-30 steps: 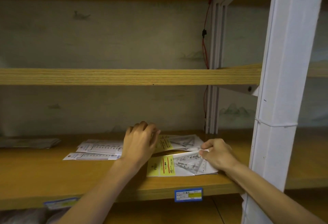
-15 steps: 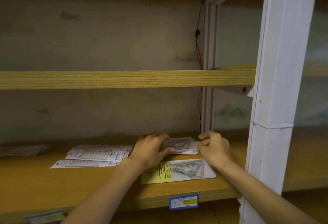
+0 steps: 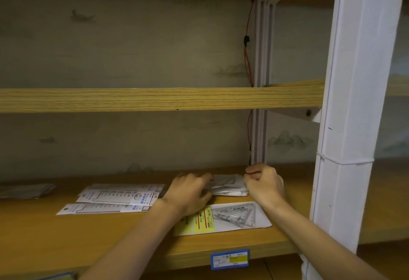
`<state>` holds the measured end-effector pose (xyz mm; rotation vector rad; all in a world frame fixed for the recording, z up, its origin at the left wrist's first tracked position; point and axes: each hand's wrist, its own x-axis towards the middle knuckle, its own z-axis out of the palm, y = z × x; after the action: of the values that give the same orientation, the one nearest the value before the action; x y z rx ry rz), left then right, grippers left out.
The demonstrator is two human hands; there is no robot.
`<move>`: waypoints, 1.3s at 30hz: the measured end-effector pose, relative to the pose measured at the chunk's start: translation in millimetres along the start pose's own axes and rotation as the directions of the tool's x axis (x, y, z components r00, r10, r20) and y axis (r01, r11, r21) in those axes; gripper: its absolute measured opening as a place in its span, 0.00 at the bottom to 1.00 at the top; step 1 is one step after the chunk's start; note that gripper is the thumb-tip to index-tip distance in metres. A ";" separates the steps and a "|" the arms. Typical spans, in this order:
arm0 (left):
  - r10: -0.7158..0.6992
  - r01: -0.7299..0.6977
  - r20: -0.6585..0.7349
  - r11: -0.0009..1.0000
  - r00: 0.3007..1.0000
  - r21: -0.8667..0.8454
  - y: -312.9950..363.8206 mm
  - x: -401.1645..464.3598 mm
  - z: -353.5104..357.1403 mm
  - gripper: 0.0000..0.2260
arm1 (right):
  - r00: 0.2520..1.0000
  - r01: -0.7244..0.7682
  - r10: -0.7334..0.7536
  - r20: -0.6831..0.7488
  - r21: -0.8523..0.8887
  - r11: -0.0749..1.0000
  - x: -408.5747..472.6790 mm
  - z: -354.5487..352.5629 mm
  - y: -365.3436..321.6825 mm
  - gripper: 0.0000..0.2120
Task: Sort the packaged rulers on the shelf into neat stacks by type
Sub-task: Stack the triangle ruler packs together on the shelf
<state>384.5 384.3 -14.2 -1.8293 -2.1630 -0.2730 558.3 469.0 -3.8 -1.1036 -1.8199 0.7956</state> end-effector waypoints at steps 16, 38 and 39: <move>0.083 -0.073 -0.457 0.997 0.886 0.039 -11.2 -0.9 -17.1 0.07 | 0.977 -0.211 0.190 0.094 0.341 0.916 9.6 1.6 -21.0 0.09; 0.099 -0.102 -0.462 0.995 0.881 0.017 -33.1 -6.8 -5.8 0.07 | 0.919 -0.261 0.387 -0.072 0.623 0.737 28.4 19.1 -17.2 0.06; 0.101 -0.106 -0.406 0.994 0.908 0.010 -30.8 -4.9 -5.6 0.07 | 0.921 -0.258 0.383 -0.073 0.623 0.738 28.3 19.2 -17.5 0.06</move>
<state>355.5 372.6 -9.2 -1.7032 -1.7764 -0.5878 527.3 485.8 11.6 -1.0228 -1.0775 1.3142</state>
